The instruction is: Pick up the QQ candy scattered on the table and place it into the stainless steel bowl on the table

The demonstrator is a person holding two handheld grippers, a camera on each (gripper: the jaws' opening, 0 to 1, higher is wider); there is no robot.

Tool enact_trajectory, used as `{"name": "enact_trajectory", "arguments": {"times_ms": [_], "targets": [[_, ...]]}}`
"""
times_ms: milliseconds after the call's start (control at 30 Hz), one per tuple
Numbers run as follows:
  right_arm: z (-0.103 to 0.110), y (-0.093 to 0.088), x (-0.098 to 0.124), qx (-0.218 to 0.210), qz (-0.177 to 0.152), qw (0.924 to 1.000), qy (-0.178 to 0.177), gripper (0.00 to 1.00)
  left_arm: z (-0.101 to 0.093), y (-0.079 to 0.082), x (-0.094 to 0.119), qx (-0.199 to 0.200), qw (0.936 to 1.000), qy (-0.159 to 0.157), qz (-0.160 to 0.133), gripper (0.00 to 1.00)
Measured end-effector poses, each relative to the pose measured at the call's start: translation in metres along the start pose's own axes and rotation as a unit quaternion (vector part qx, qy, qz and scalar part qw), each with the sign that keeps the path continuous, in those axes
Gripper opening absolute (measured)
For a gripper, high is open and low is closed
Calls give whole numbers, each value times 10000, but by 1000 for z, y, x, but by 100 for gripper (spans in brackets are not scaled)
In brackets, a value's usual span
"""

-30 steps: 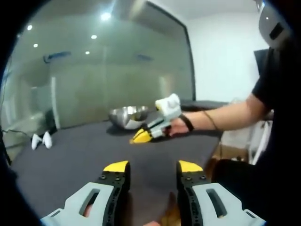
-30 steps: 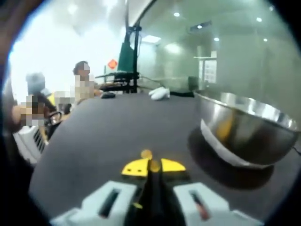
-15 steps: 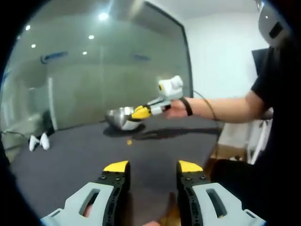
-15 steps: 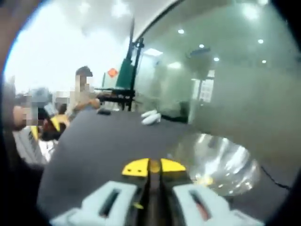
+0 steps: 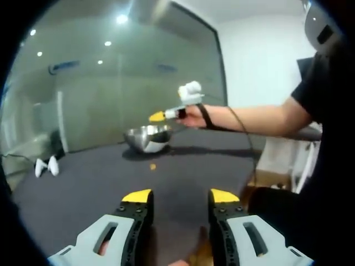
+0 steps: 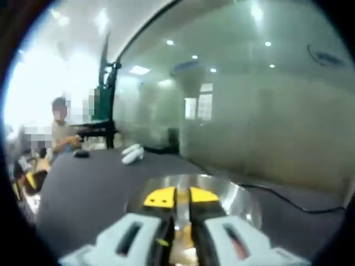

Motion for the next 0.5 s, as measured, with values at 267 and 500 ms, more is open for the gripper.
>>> {"name": "enact_trajectory", "arguments": {"times_ms": [267, 500], "targets": [[0, -6, 3, -50, 76, 9999, 53, 15, 0, -2, 1, 2, 10000, 19, 19, 41], [4, -2, 12, -50, -53, 9999, 98, 15, -2, 2, 1, -18, 10000, -8, -12, 41]]}}
Point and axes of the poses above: the point that each gripper's makers call its tool centre point, and the gripper's own axes: x roughly backward along the fingers, z roughly to its left, y roughly out of its top, the point moved 1 cm from there along x, roughly backward along the fingers, and after that the axes turned 11 degrees about -x, right-handed, at the moved point
